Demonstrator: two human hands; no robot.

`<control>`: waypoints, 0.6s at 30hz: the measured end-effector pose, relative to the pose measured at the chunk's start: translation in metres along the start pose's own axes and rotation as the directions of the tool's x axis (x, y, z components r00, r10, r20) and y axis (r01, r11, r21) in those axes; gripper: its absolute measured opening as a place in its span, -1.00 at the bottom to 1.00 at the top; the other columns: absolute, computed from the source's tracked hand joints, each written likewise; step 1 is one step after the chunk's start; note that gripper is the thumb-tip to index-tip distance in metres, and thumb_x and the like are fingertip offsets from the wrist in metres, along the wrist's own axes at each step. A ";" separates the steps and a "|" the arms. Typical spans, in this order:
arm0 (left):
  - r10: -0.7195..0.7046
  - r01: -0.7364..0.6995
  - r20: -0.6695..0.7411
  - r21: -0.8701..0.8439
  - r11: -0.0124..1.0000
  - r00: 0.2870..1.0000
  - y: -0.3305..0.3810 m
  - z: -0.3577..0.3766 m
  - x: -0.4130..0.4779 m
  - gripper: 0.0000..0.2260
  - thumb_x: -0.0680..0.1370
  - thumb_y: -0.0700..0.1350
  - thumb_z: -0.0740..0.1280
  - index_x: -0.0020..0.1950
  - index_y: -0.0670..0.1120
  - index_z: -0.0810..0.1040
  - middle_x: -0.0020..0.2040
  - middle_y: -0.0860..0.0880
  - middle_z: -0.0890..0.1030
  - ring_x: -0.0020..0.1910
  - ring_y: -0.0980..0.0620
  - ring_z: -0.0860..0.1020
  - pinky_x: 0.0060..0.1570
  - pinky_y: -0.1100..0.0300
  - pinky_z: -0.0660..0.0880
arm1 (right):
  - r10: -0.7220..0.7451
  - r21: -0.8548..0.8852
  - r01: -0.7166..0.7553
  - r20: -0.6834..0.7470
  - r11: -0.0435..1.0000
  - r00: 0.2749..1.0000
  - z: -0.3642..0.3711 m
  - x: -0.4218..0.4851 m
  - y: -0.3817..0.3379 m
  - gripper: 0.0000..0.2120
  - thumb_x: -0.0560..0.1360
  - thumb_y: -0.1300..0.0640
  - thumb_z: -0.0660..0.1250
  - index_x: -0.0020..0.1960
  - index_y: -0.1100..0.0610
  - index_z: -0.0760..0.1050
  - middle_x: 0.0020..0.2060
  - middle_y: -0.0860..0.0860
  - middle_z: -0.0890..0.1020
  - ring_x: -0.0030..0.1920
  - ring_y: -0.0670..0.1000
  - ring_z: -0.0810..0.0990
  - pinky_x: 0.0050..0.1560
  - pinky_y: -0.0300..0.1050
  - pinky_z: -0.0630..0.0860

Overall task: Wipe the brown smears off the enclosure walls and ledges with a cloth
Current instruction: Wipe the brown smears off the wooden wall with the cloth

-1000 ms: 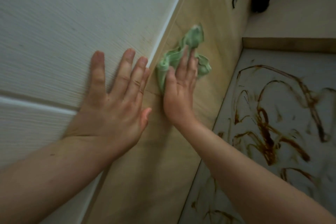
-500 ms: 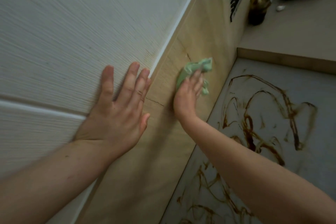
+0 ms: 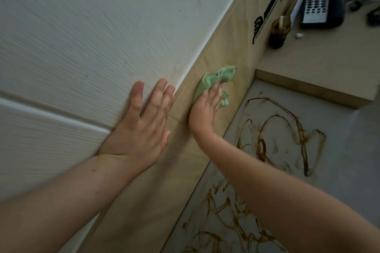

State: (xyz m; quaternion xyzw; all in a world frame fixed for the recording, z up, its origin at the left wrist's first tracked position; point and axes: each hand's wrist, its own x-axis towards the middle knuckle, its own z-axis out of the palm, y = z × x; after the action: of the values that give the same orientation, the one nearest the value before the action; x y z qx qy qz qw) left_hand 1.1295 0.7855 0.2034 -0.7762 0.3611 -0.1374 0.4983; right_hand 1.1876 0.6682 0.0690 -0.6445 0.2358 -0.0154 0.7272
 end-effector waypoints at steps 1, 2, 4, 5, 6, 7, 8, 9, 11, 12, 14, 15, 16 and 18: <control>-0.003 0.003 0.009 0.004 1.000 1.000 0.001 0.000 -0.001 -0.30 0.70 0.09 -0.14 0.59 -0.46 -0.13 0.62 -0.44 -0.13 0.61 -0.47 -0.13 0.41 -0.58 -0.30 | -0.020 -0.026 0.022 0.062 0.999 0.998 0.005 -0.032 0.012 -0.45 0.74 -0.04 -0.17 0.66 -0.10 -0.32 0.65 -0.11 -0.29 0.63 -0.03 -0.31 0.59 0.02 -0.29; -0.008 0.008 0.017 0.011 1.000 1.000 0.001 0.000 -0.001 -0.31 0.70 0.09 -0.15 0.59 -0.46 -0.14 0.61 -0.45 -0.15 0.60 -0.48 -0.15 0.40 -0.58 -0.31 | -0.033 -0.056 0.039 0.113 0.998 0.993 0.006 -0.057 0.020 -0.44 0.74 -0.08 -0.15 0.65 -0.16 -0.34 0.64 -0.14 -0.29 0.63 -0.05 -0.31 0.56 -0.02 -0.26; -0.002 0.002 0.039 0.024 1.000 0.999 0.000 0.000 -0.002 -0.31 0.70 0.09 -0.17 0.59 -0.46 -0.15 0.61 -0.45 -0.17 0.59 -0.49 -0.18 0.38 -0.59 -0.35 | -0.004 -0.115 0.024 0.170 0.993 0.985 -0.002 -0.068 0.025 -0.42 0.74 -0.12 -0.10 0.65 -0.21 -0.32 0.65 -0.10 -0.23 0.65 0.01 -0.23 0.59 0.03 -0.16; 0.005 -0.007 0.060 0.033 0.999 0.998 -0.001 0.001 -0.001 -0.31 0.70 0.09 -0.18 0.59 -0.46 -0.16 0.61 -0.45 -0.18 0.59 -0.49 -0.19 0.36 -0.59 -0.37 | 0.033 -0.133 -0.008 0.182 0.991 0.983 -0.008 -0.056 0.020 -0.41 0.74 -0.12 -0.09 0.66 -0.19 -0.31 0.65 -0.05 -0.18 0.66 0.07 -0.18 0.60 0.10 -0.11; 0.006 -0.008 0.077 0.033 0.999 0.997 -0.001 0.000 -0.001 -0.31 0.70 0.09 -0.19 0.58 -0.46 -0.16 0.60 -0.46 -0.19 0.59 -0.50 -0.20 0.34 -0.60 -0.39 | 0.057 -0.160 -0.028 0.178 0.987 0.982 -0.016 -0.042 0.011 -0.42 0.74 -0.11 -0.10 0.66 -0.17 -0.31 0.65 -0.02 -0.16 0.66 0.12 -0.13 0.60 0.14 -0.08; 0.012 -0.015 0.090 0.035 0.999 0.996 -0.002 0.001 0.001 -0.32 0.71 0.09 -0.20 0.58 -0.47 -0.16 0.60 -0.46 -0.20 0.58 -0.50 -0.22 0.32 -0.61 -0.42 | 0.049 -0.172 -0.021 0.158 0.985 0.986 -0.021 -0.024 -0.002 -0.42 0.74 -0.11 -0.11 0.67 -0.16 -0.31 0.66 0.00 -0.16 0.66 0.15 -0.11 0.59 0.17 -0.07; 0.017 -0.021 0.101 0.031 0.999 0.995 -0.002 -0.002 -0.001 -0.32 0.71 0.08 -0.21 0.58 -0.47 -0.17 0.59 -0.47 -0.21 0.57 -0.51 -0.23 0.29 -0.61 -0.44 | 0.031 -0.174 -0.006 0.140 0.985 0.990 -0.026 -0.011 -0.018 -0.43 0.74 -0.12 -0.12 0.67 -0.16 -0.30 0.66 0.00 -0.18 0.66 0.16 -0.12 0.59 0.21 -0.07; 0.019 -0.023 0.112 0.040 0.999 0.993 -0.003 -0.002 0.000 -0.33 0.71 0.08 -0.21 0.58 -0.47 -0.16 0.59 -0.48 -0.22 0.57 -0.52 -0.23 0.27 -0.62 -0.46 | -0.014 -0.153 0.032 0.113 0.988 0.994 -0.027 0.005 -0.036 -0.43 0.73 -0.15 -0.13 0.67 -0.17 -0.30 0.67 -0.01 -0.19 0.66 0.16 -0.13 0.59 0.25 -0.08; 0.021 -0.026 0.108 0.048 0.999 0.994 -0.004 -0.001 -0.002 -0.33 0.71 0.08 -0.21 0.58 -0.47 -0.13 0.58 -0.48 -0.21 0.58 -0.51 -0.20 0.26 -0.62 -0.47 | -0.122 -0.087 0.125 0.034 0.988 0.992 -0.024 0.030 -0.068 -0.40 0.72 -0.21 -0.09 0.67 -0.17 -0.26 0.67 -0.02 -0.18 0.66 0.15 -0.15 0.59 0.30 -0.09; 0.030 -0.036 0.104 0.053 0.998 0.994 -0.004 0.000 -0.003 -0.33 0.71 0.08 -0.20 0.58 -0.47 -0.13 0.58 -0.48 -0.19 0.58 -0.50 -0.19 0.26 -0.62 -0.46 | -0.163 -0.047 0.162 -0.013 0.986 0.987 -0.023 0.042 -0.078 -0.39 0.72 -0.22 -0.07 0.67 -0.16 -0.23 0.67 -0.01 -0.16 0.66 0.15 -0.15 0.58 0.29 -0.10; 0.034 -0.040 0.103 0.053 0.998 0.994 -0.003 0.002 -0.002 -0.33 0.71 0.07 -0.20 0.58 -0.47 -0.12 0.60 -0.46 -0.16 0.59 -0.49 -0.18 0.29 -0.62 -0.44 | -0.187 0.024 0.190 -0.105 0.981 0.977 -0.025 0.072 -0.087 -0.41 0.73 -0.18 -0.05 0.69 -0.11 -0.15 0.68 -0.01 -0.12 0.66 0.11 -0.15 0.58 0.23 -0.15; 0.035 -0.040 0.103 0.052 0.998 0.994 -0.003 0.003 -0.002 -0.33 0.71 0.08 -0.20 0.59 -0.47 -0.11 0.61 -0.45 -0.15 0.59 -0.49 -0.17 0.31 -0.62 -0.42 | -0.175 0.045 0.182 -0.140 0.982 0.975 -0.028 0.088 -0.083 -0.43 0.74 -0.15 -0.07 0.69 -0.08 -0.12 0.68 -0.01 -0.10 0.66 0.08 -0.16 0.59 0.19 -0.19; 0.030 -0.035 0.096 0.055 0.998 0.995 -0.002 0.005 -0.002 -0.33 0.71 0.08 -0.19 0.59 -0.46 -0.08 0.61 -0.44 -0.14 0.59 -0.48 -0.16 0.33 -0.61 -0.39 | -0.138 0.056 0.149 -0.165 0.987 0.977 -0.031 0.106 -0.076 -0.46 0.75 -0.11 -0.11 0.70 -0.04 -0.10 0.68 -0.01 -0.09 0.66 0.06 -0.16 0.61 0.15 -0.22; 0.016 -0.025 0.100 0.080 0.996 0.995 0.000 0.007 -0.004 -0.33 0.71 0.10 -0.17 0.61 -0.43 -0.04 0.63 -0.42 -0.11 0.61 -0.46 -0.13 0.39 -0.59 -0.33 | 0.036 0.027 -0.032 -0.147 0.999 0.988 -0.037 0.137 -0.055 -0.49 0.76 0.00 -0.20 0.69 0.01 -0.12 0.69 0.01 -0.10 0.67 0.05 -0.16 0.62 0.12 -0.24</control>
State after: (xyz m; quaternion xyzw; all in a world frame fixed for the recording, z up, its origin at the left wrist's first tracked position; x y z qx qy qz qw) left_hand 1.1311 0.7929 0.2009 -0.7573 0.3378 -0.1081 0.5483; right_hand 1.3114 0.5798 0.0745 -0.6284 0.2998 -0.0536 0.7158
